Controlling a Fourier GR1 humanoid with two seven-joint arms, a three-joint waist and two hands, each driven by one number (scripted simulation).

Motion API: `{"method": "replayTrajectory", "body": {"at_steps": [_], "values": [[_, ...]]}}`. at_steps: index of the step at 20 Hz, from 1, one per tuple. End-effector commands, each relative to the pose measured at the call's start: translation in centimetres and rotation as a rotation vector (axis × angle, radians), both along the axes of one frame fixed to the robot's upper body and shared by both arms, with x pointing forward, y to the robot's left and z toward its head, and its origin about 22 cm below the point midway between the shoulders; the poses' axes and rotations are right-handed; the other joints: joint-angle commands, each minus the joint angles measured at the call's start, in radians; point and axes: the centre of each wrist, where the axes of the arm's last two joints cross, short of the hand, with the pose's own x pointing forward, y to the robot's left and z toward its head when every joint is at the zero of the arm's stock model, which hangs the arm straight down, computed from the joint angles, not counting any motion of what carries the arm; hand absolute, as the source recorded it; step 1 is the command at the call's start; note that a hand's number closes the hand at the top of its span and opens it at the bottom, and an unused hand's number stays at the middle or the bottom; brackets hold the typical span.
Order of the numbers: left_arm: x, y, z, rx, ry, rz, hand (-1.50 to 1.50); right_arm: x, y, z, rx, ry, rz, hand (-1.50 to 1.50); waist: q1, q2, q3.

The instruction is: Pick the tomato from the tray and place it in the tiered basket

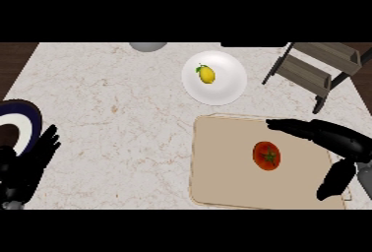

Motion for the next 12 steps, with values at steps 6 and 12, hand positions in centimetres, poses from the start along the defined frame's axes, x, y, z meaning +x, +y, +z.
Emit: {"method": "replayTrajectory", "body": {"at_steps": [6, 12], "values": [[-0.3, -0.2, -0.8, 0.012, -0.008, -0.003, 0.0, 1.6, -1.4, -0.6, -0.08, 0.006, -0.098, -1.5, 0.004, 0.001, 0.0], [1.6, 0.8, 0.1, -0.011, -0.009, -0.007, 0.0, 2.5, -2.4, -0.8, -0.077, 0.059, -0.047, -1.5, 0.001, 0.001, 0.0]]}}
